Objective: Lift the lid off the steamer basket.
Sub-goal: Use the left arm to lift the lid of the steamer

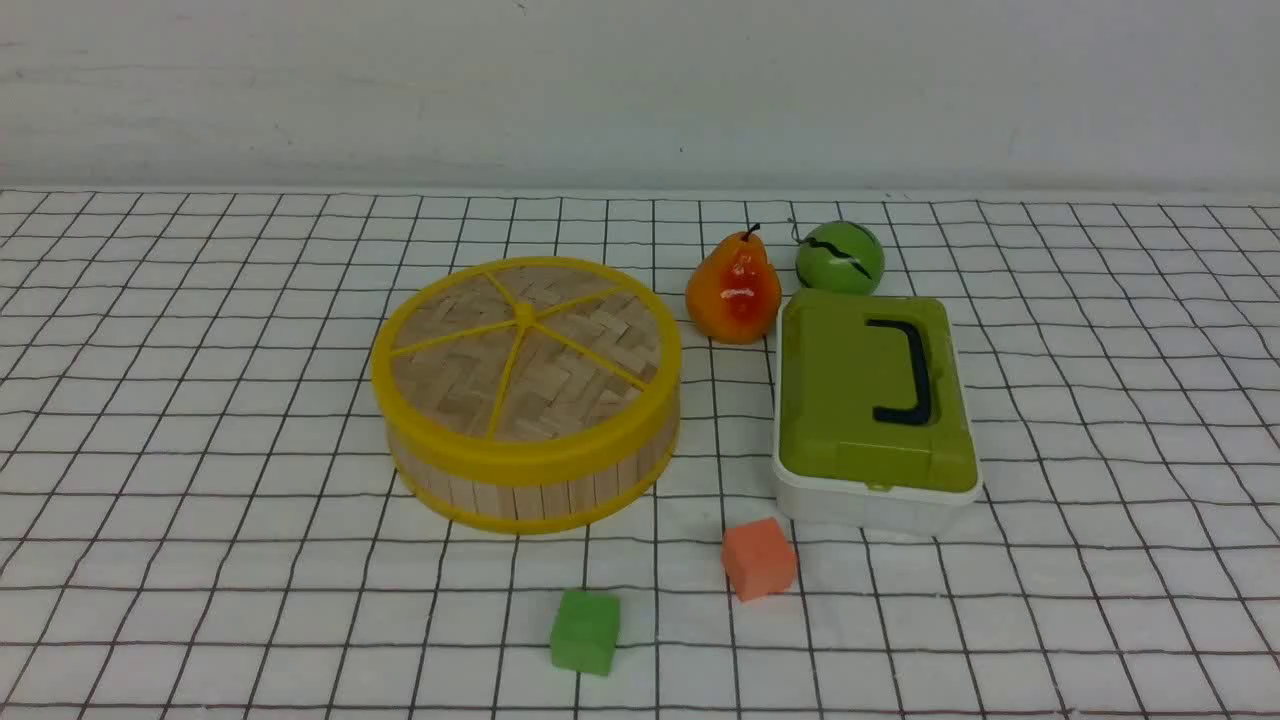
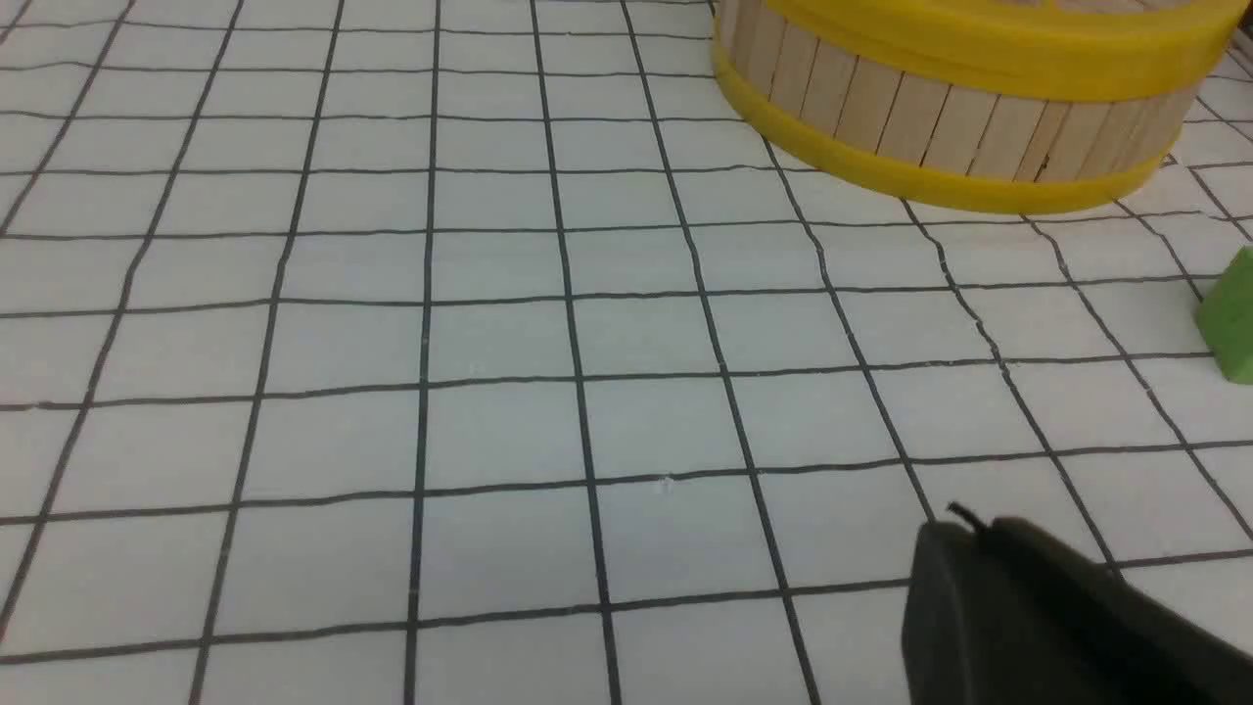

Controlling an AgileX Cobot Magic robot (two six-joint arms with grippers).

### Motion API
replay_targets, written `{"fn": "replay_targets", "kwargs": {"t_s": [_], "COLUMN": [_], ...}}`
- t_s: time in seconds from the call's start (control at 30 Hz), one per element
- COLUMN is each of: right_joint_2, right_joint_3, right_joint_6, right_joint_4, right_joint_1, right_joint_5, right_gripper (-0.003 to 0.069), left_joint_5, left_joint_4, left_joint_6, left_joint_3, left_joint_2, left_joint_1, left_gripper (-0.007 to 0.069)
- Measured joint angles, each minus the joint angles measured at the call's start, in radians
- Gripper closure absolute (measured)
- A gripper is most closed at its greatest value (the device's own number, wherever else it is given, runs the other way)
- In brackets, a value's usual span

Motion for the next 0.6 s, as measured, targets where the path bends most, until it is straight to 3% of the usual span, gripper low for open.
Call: {"fn": "replay_targets", "kwargs": {"t_s": [0.6], "right_joint_2": [0.0], "right_joint_3": [0.0], "right_joint_6": [0.0], "right_joint_4": [0.0], "right_joint_1": [0.0], "right_joint_5": [0.0], "right_gripper": [0.0419], "left_joint_5": [0.0], "left_joint_4": [0.0], "left_joint_6": [0.0], "left_joint_3": [0.0], "left_joint_2": [0.0], "left_joint_1": [0.0], "left_gripper": [0.0606]}}
